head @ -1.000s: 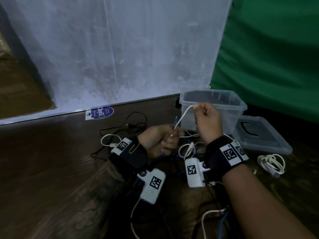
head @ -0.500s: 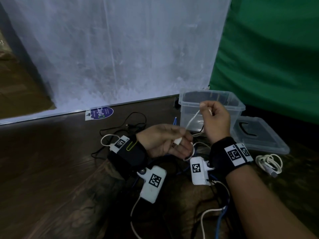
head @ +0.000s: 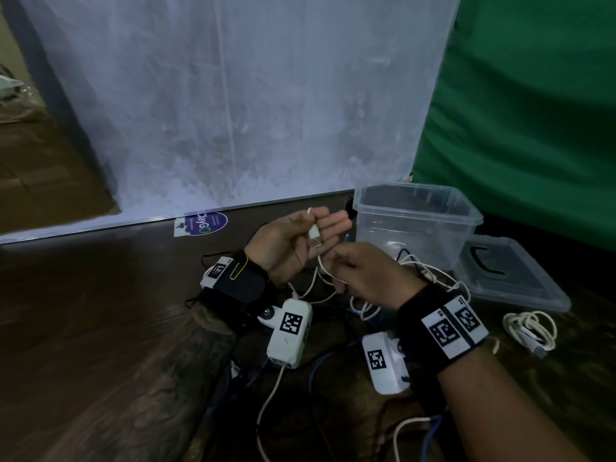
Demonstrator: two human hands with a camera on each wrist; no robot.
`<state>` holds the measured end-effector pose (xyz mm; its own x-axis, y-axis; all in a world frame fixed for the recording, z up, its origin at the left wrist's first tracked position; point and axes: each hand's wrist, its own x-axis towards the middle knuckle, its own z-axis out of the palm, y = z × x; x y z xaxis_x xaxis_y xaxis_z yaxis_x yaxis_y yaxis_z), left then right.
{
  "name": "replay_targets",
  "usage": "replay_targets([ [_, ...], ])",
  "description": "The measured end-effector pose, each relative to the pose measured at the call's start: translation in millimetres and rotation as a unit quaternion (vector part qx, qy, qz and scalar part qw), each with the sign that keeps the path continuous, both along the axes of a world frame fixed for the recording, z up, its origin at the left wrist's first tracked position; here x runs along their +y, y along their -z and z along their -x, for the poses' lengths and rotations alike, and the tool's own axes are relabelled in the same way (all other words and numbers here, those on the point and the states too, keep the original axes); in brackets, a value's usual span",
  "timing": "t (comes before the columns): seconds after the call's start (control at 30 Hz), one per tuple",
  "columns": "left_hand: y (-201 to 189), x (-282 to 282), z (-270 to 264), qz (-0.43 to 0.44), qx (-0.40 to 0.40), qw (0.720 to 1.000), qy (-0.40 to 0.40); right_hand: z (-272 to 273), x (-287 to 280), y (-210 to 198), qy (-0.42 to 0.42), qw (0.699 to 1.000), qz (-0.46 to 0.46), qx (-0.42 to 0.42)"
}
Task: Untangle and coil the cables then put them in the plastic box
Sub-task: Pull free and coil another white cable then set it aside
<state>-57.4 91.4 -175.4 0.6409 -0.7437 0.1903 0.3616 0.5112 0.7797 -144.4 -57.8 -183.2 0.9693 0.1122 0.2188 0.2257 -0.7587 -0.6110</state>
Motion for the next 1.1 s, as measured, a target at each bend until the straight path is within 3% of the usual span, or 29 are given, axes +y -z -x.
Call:
replay_targets([
  [0.17, 13.8, -0.3, -10.3, -0.003, 0.005, 0.999, -0.054, 6.2, 1.6, -2.0, -0.029, 0.998, 0.027, 0.040],
  [0.27, 19.3, -5.2, -10.9, -0.055, -0.017, 0.993, -0.106, 6.9, 3.6, -4.1, -0.032, 0.999, 0.028, 0.019],
  [0.33, 17.2, -6.6, -10.1, -0.073, -0.018, 0.991, -0.106, 3.2, -5.1, -4.5, 0.001, 1.000, 0.031, -0.002],
  [0.4, 12.8, -4.2, -9.0, -0.053, 0.015, 0.997, -0.054, -0.7, -18.5, -0.1, 0.057, 0.998, 0.004, -0.007],
  [0.53, 8.5, -0.8, -2.1, -0.073, -0.027, 0.997, 0.014, -7.8, -39.8, 14.5, 0.174, 0.970, -0.168, 0.005],
  [0.6, 12.2, -4.9, 4.3, -0.114, -0.079, 0.990, 0.017, -8.8, -44.6, 13.8, 0.224, 0.966, -0.112, -0.061],
  [0.63, 14.3, -7.3, 7.0, -0.133, -0.107, 0.985, 0.025, -6.1, -44.1, 9.0, 0.221, 0.965, -0.085, -0.110],
  [0.7, 17.6, -11.5, 10.5, -0.157, -0.143, 0.976, 0.042, 0.0, -38.8, 0.1, 0.136, 0.966, -0.111, -0.188],
  [0.8, 17.5, -13.0, 13.3, -0.159, -0.149, 0.975, 0.051, 4.9, -28.2, -5.9, 0.011, 0.972, -0.193, -0.133],
  [0.93, 18.0, -10.6, 14.9, -0.208, -0.140, 0.962, 0.105, 3.7, -32.4, -4.0, 0.000, 0.974, -0.189, -0.127],
  [1.03, 16.0, -9.4, 15.6, -0.218, -0.133, 0.957, 0.140, 6.3, -30.4, -7.0, -0.040, 0.973, -0.223, -0.049],
  [1.1, 11.3, -7.0, 14.2, -0.219, -0.145, 0.955, 0.141, 9.2, -32.2, -7.5, -0.030, 0.975, -0.215, -0.048],
])
